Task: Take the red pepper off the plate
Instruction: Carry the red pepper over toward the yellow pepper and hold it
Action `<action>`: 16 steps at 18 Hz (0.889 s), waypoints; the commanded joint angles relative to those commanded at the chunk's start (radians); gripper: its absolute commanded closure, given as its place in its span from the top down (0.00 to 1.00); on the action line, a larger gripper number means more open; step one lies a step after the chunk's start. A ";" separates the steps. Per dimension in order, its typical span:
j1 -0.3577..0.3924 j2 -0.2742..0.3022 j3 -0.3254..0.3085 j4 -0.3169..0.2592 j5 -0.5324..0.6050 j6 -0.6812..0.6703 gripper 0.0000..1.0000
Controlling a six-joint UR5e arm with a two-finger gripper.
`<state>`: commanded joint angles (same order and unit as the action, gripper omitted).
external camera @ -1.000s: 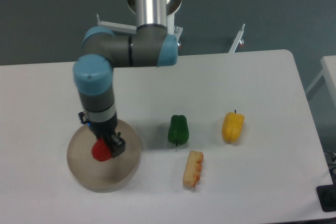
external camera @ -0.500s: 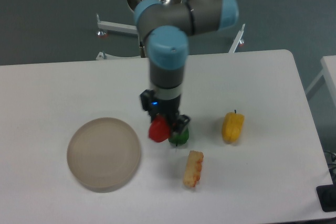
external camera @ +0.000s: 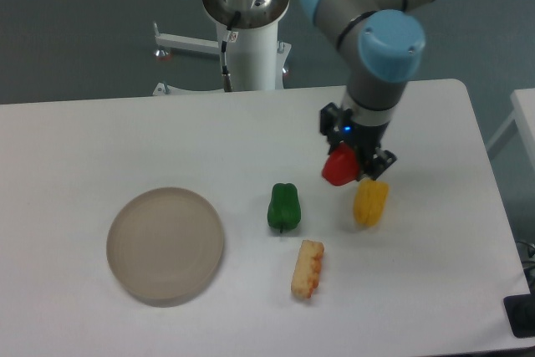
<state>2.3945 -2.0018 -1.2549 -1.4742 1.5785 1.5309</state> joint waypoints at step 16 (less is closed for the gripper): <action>0.003 -0.038 0.023 0.005 -0.035 0.002 0.22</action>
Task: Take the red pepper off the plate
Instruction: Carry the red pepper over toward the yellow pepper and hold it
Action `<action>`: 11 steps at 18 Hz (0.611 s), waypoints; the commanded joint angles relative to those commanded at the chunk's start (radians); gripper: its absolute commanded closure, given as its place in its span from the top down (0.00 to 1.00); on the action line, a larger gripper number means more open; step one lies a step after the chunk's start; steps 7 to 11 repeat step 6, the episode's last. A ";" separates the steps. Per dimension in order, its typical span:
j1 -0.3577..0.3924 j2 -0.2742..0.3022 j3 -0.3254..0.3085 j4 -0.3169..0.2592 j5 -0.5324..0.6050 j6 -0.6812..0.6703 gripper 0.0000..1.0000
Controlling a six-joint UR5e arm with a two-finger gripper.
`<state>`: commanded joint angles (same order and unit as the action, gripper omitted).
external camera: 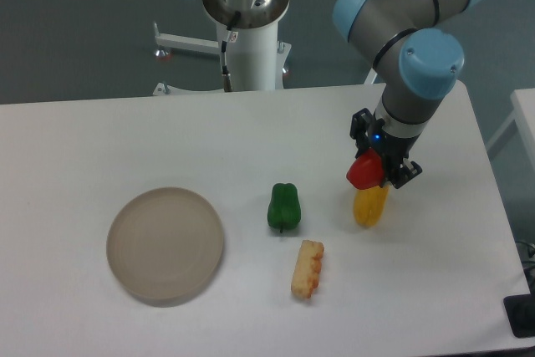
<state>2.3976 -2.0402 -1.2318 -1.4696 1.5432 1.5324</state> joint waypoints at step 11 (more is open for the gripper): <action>-0.003 -0.003 -0.002 0.002 0.000 -0.002 0.22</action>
